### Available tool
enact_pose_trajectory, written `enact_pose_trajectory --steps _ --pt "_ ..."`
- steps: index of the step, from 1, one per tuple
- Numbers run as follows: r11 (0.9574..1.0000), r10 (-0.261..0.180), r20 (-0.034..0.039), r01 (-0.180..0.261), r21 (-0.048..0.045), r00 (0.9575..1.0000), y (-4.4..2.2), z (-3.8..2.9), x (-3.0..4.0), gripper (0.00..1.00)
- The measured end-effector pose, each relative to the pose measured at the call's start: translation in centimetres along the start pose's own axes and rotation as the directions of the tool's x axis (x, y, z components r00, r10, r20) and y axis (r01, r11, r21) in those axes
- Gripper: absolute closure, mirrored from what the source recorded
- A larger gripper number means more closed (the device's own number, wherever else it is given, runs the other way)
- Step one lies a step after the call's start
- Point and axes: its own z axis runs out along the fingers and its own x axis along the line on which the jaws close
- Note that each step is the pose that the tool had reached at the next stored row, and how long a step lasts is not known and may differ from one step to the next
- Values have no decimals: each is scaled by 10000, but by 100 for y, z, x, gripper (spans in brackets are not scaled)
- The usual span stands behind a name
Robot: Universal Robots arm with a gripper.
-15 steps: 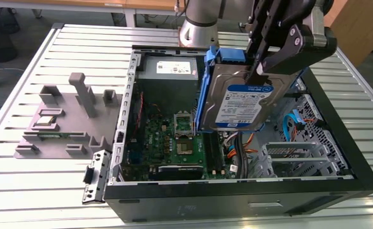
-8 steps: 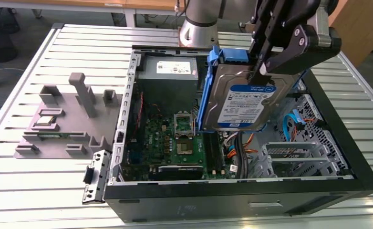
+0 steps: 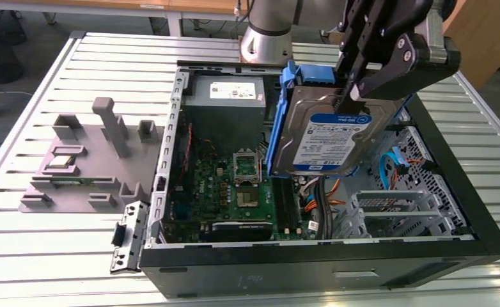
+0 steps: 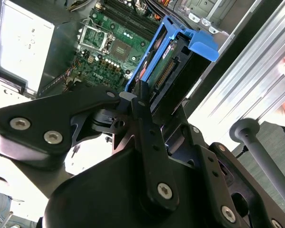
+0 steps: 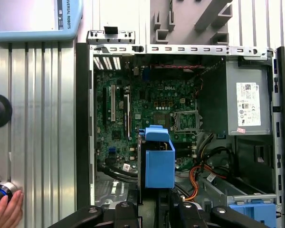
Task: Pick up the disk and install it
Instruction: 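Pick up the disk, then insert the disk into the insertion slot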
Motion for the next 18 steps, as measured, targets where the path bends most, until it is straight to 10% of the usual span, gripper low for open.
enact_pose_trajectory --steps 18 --pt "10000 0 0 0 -4 10000 -264 -11 -10 65"
